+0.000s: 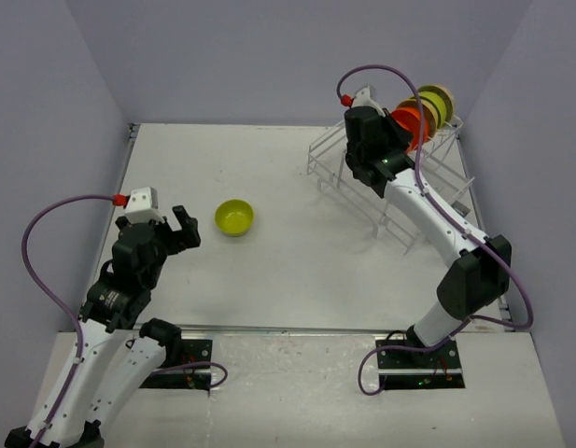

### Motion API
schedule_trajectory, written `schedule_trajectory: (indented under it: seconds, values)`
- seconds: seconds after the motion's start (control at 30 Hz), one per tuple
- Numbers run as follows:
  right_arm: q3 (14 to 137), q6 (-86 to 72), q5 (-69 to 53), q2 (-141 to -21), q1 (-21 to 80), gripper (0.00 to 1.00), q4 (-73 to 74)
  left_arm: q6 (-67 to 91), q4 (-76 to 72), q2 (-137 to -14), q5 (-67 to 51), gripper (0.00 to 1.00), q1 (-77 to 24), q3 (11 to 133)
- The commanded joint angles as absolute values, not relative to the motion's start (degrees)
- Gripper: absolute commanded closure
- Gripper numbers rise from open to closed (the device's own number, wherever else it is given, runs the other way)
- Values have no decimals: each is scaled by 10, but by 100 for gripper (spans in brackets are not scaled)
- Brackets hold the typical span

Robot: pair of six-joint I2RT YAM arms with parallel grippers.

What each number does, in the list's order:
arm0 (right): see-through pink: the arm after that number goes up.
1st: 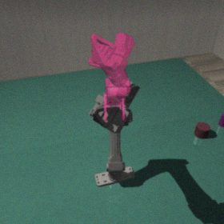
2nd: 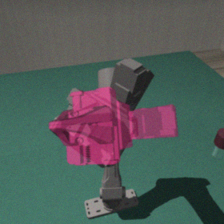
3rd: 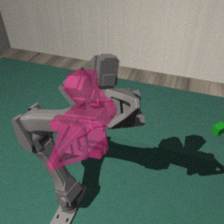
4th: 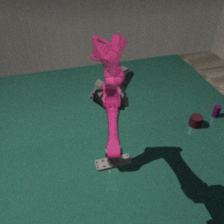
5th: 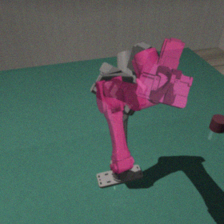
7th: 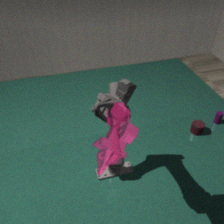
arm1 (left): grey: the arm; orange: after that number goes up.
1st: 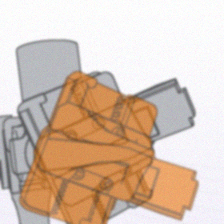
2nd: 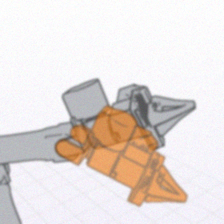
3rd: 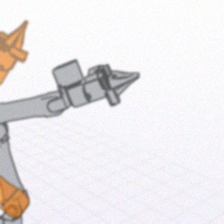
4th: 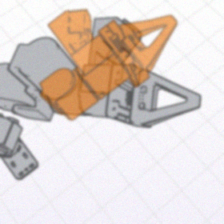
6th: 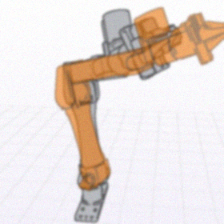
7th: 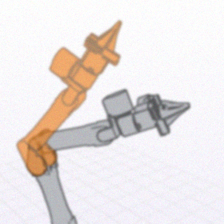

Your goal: Unload the bowls from the dish rack

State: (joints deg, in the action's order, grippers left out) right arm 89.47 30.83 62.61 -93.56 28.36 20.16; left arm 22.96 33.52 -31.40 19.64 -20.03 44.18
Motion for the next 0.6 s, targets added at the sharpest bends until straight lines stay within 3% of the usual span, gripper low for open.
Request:
schedule_trajectory:
  seconds: [0.0,0.57]
  values:
    - [875,330,624,-921,287,99,148,220,316,-309,193,0,-202,446]
    - [895,367,661,-864,287,100,93,227,335,-294,235,0,-202,468]
